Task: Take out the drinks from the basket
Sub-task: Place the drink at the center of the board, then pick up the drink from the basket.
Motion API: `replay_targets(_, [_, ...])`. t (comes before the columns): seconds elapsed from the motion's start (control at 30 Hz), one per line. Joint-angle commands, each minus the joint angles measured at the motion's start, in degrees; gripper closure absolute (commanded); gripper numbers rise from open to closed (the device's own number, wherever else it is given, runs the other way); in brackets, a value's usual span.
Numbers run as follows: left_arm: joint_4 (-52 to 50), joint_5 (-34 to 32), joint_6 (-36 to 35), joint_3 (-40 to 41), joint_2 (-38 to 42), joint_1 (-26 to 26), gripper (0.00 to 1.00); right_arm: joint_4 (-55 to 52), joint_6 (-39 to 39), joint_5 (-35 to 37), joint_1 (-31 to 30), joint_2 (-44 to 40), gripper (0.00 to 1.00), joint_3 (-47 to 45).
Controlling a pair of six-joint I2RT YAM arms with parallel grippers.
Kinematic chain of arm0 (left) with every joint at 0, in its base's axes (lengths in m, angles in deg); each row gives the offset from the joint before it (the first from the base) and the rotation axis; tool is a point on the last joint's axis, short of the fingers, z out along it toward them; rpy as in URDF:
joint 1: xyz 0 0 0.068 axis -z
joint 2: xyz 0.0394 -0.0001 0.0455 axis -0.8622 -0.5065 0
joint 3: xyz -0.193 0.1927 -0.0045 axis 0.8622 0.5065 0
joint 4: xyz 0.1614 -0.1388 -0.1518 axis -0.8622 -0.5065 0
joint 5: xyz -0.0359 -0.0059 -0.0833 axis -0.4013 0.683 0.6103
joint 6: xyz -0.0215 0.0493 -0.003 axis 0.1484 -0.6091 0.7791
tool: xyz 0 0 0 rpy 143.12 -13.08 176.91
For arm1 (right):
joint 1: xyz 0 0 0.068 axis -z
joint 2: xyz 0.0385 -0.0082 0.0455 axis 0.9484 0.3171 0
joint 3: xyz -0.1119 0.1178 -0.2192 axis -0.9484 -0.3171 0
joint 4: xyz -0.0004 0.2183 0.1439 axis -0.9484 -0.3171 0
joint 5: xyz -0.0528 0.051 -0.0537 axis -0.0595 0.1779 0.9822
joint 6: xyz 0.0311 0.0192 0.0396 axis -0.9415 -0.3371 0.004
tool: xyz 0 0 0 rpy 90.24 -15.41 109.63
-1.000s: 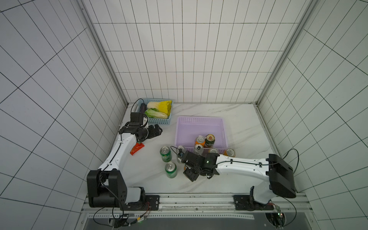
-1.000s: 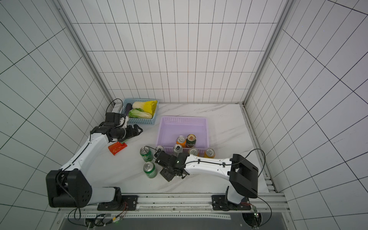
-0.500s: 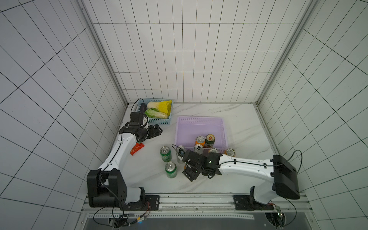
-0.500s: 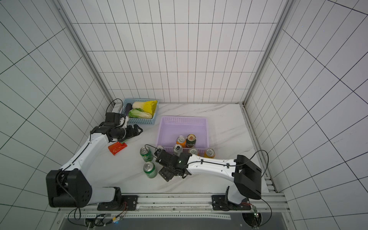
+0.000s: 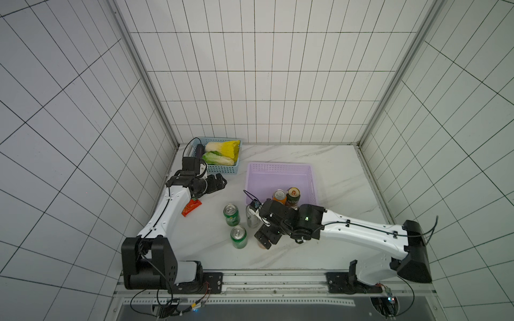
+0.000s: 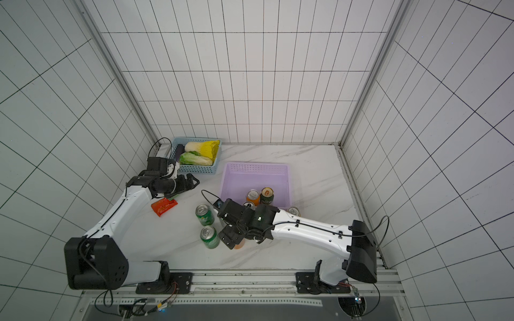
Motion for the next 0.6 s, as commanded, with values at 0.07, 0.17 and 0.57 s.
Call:
replay_targets(0.07, [0.62,-0.12,-0.97,0.23,-0.28,-0.34,0.02,-8.39,2.61,0.16,4.73,-3.0,0.0,5.92])
replay_targets(0.17, [0.64,-0.09,-0.96,0.23,-0.28,-0.34,0.02,-9.89,3.59,-0.19,8.46,-3.98,0.0,7.78])
replay_targets(0.57, [0.63,0.04,-0.97,0.23,-0.22,-0.34,0.02,-17.4,8.21,-1.61,25.66,-4.13,0.0,10.55])
